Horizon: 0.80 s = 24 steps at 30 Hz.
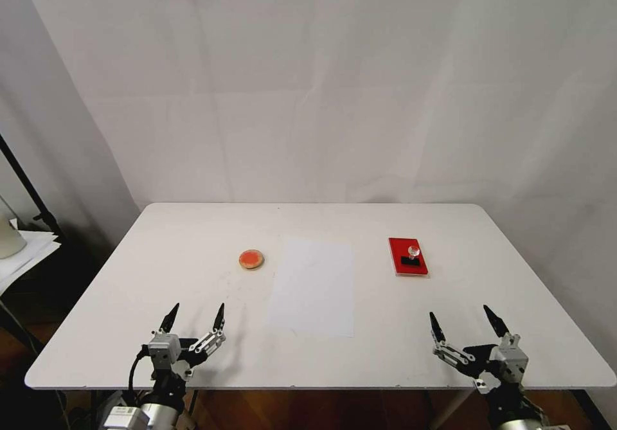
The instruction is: Pick up the stamp from the ink pad and place it onto another ink pad.
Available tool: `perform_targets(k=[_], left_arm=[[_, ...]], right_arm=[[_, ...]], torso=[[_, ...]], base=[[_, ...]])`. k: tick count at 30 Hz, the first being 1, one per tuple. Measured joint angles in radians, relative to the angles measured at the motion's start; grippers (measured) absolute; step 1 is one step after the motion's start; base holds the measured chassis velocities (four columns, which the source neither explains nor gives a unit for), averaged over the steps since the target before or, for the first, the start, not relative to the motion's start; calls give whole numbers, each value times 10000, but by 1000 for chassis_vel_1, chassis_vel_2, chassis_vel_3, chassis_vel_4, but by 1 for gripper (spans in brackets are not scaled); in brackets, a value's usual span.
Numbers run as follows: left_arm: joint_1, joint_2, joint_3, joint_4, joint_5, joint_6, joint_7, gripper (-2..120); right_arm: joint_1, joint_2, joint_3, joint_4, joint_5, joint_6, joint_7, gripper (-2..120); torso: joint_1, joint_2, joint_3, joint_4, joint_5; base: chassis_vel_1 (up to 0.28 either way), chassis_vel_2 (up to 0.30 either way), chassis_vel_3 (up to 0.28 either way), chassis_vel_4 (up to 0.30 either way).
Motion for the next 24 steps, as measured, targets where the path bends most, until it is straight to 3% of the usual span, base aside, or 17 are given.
perform_targets(k=[15, 20, 24], left_arm=[[0, 0, 0, 0, 0, 0, 0, 100], [0, 0, 0, 0, 0, 0, 0, 100], [1, 0, 0, 0, 0, 0, 0, 100]], right_arm=[[284, -189, 38, -90, 428, -237, -9, 100], [1044, -898, 49, -284, 1195, -749, -18, 100], [2508, -2137, -348, -969, 2457, -1388, -307, 100]], torso=[[0, 0, 0, -1, 0], [0, 0, 0, -1, 1], [0, 0, 0, 2, 1]], base=[[0, 0, 0, 0], [0, 0, 0, 0], [0, 0, 0, 0]])
